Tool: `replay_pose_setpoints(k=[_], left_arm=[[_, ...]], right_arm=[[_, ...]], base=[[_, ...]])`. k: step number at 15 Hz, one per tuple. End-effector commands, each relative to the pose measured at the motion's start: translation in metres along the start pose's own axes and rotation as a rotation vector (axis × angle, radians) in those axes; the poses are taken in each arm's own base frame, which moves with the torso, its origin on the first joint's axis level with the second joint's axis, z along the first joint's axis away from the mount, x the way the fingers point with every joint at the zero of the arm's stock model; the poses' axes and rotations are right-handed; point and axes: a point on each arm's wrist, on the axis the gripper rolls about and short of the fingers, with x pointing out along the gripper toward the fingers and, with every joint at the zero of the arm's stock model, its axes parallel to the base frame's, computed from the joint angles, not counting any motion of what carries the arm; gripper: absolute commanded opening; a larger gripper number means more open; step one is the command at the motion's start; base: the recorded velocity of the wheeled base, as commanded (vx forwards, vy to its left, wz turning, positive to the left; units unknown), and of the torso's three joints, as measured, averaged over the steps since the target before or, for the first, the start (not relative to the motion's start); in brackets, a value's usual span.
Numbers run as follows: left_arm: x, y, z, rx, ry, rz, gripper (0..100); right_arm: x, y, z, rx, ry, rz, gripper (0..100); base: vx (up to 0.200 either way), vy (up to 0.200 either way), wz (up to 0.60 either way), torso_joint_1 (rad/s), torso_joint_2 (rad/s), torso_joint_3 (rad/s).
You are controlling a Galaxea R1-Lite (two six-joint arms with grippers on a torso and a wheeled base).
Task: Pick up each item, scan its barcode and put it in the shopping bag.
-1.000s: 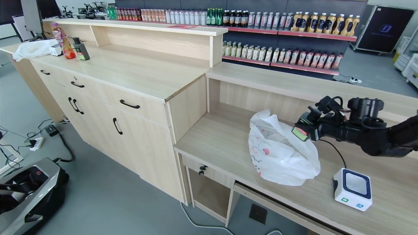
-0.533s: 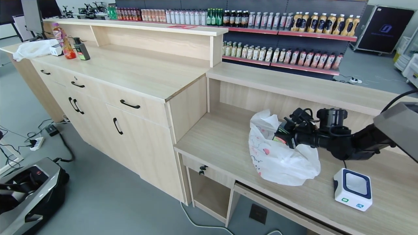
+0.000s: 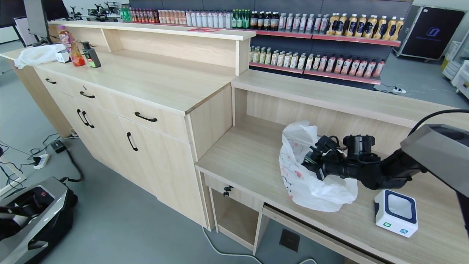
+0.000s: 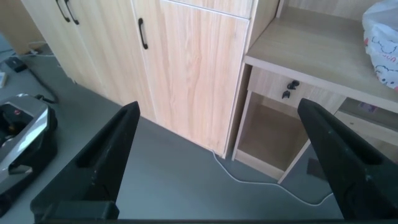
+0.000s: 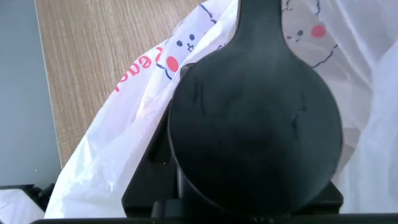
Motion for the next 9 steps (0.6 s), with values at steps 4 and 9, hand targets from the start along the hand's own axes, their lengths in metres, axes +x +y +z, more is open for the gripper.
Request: replay_pose_setpoints(k=[4,9], left_arm=[[0.0,0.0,0.0,0.0,-0.001,0.001,100],[0.0,0.0,0.0,0.0,-0.001,0.001,100]], right_arm=[[-0.005,0.016,-0.02,0.002,0.053,0.036,0],[0.0,0.016,-0.027,-0.009,0.037,0.026,0]], base=[[0.0,0.0,0.0,0.0,0.0,0.0],[0.0,0.0,0.0,0.0,0.0,0.0]])
